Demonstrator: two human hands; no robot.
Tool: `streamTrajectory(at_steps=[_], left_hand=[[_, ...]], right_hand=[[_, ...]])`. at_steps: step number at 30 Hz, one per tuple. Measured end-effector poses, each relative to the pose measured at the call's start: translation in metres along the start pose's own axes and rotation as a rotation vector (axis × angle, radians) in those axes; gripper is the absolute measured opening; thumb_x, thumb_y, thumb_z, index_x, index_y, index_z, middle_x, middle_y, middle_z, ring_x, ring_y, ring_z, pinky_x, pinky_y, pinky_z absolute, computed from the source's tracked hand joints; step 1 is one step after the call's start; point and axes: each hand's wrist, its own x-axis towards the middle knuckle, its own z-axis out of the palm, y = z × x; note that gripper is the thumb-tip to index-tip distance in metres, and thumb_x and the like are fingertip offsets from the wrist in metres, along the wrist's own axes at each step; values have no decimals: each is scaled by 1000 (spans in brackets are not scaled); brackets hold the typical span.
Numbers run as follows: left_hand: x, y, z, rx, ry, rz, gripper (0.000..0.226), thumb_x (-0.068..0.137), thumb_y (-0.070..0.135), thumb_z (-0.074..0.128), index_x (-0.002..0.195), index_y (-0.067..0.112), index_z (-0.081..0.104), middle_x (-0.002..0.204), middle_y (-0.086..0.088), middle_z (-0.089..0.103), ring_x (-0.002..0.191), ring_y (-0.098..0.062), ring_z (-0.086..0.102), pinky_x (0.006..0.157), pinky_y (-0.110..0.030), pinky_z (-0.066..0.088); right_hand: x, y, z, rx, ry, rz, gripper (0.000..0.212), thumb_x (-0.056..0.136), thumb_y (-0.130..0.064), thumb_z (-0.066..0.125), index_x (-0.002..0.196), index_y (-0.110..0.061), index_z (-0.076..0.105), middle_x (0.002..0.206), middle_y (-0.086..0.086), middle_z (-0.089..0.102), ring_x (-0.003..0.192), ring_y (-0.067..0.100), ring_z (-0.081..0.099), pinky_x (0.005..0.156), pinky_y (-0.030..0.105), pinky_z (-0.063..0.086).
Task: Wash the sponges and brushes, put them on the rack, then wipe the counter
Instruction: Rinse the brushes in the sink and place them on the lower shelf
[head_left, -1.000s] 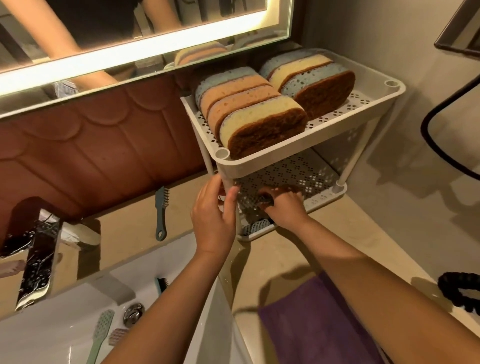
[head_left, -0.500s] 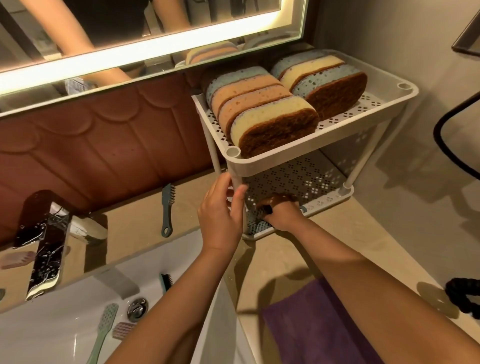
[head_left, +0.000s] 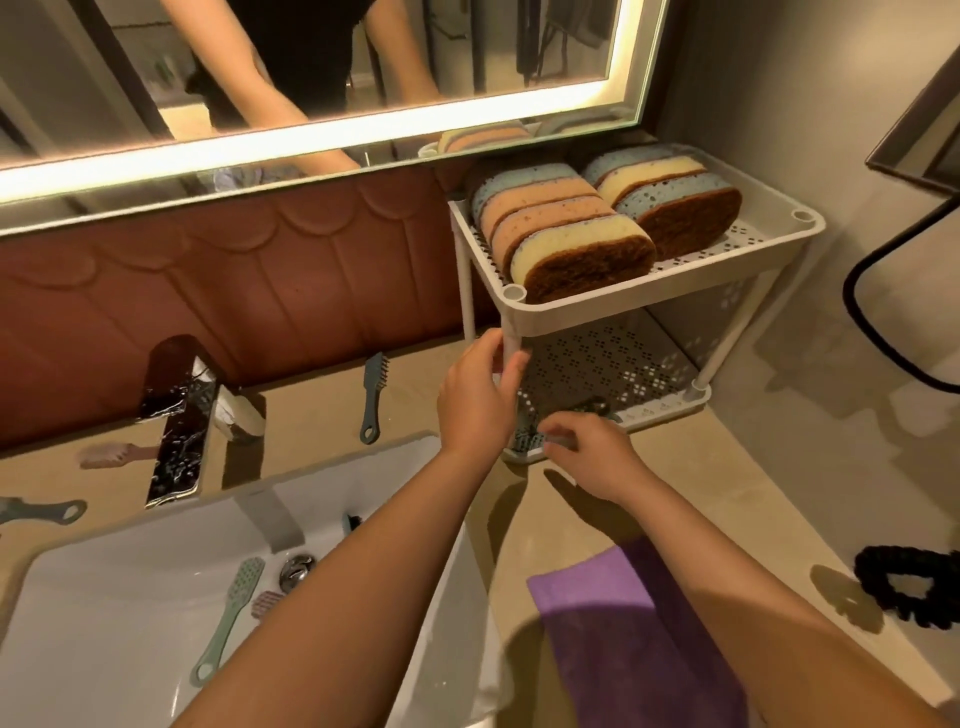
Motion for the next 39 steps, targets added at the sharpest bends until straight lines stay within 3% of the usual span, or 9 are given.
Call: streamTrajectory(at_steps=[4, 6, 11, 14, 20, 25, 29, 33, 39], left_hand=[[-8, 5, -18, -136, -152, -148, 31, 90, 27, 57, 118, 13, 57, 111, -3, 62, 99, -15, 56, 88, -36, 49], [-19, -2, -30, -160, -270, -290, 41, 91, 27, 55, 127, 9, 50, 114, -4, 57, 102, -14, 52, 87, -28, 43], [-67, -41, -78, -132, -538, -394, 20, 92, 20, 54, 103, 4, 60, 92, -7, 58, 88, -21, 56, 86, -38, 51], [-102, -63, -110, -134, -590, -487, 23, 95, 16, 50, 108, -1, 59, 93, -6, 57, 86, -17, 57, 62, -9, 47], [-172, -132, -177, -108, -551, -739, 12, 96, 18, 47, 88, 16, 56, 100, -6, 63, 91, -19, 62, 64, -13, 48], [-208, -179, -229, -61, -469, -867, 11, 95, 16, 48, 90, 12, 57, 92, -4, 60, 77, -11, 57, 47, -5, 37], [-222, -216, -253, -3, -418, -928, 14, 93, 18, 51, 90, 7, 60, 83, -4, 58, 74, -16, 53, 59, -19, 39], [-231, -253, -263, 70, -373, -981, 23, 93, 22, 50, 98, 3, 62, 91, -8, 59, 81, -21, 53, 72, -28, 39], [-232, -291, -262, 164, -260, -1013, 12, 92, 19, 52, 92, 9, 59, 97, -10, 59, 87, -22, 53, 63, -22, 37]], right_hand=[[-40, -25, 13, 107, -78, -67, 23, 88, -25, 60, 109, -22, 65, 105, -4, 68, 100, 15, 60, 92, 37, 48], [-52, -34, 22, 122, -92, -90, 20, 86, -26, 59, 104, -23, 67, 100, -4, 69, 96, 16, 61, 89, 39, 49], [-75, -53, 51, 97, -137, -111, 19, 85, -29, 58, 101, -26, 68, 94, -5, 70, 91, 17, 63, 84, 39, 51], [-85, -62, 71, 16, -167, -71, 22, 87, -31, 57, 107, -26, 65, 102, -4, 70, 95, 17, 63, 85, 34, 50], [-102, -85, 126, -169, -348, -83, 27, 89, -31, 54, 113, -23, 62, 106, -3, 66, 99, 18, 60, 77, 28, 44], [-99, -109, 167, -195, -400, -70, 27, 89, -32, 55, 112, -21, 62, 99, -2, 64, 96, 18, 60, 77, 29, 46], [-88, -125, 203, -217, -431, -55, 17, 88, -28, 55, 100, -18, 64, 100, 1, 65, 90, 20, 61, 76, 34, 50], [-69, -139, 249, -234, -522, 4, 14, 88, -27, 58, 94, -16, 63, 95, 3, 66, 85, 20, 64, 78, 36, 55], [-46, -152, 295, -339, -519, -16, 25, 91, -30, 56, 107, -12, 61, 107, 9, 65, 97, 22, 62, 82, 30, 51]])
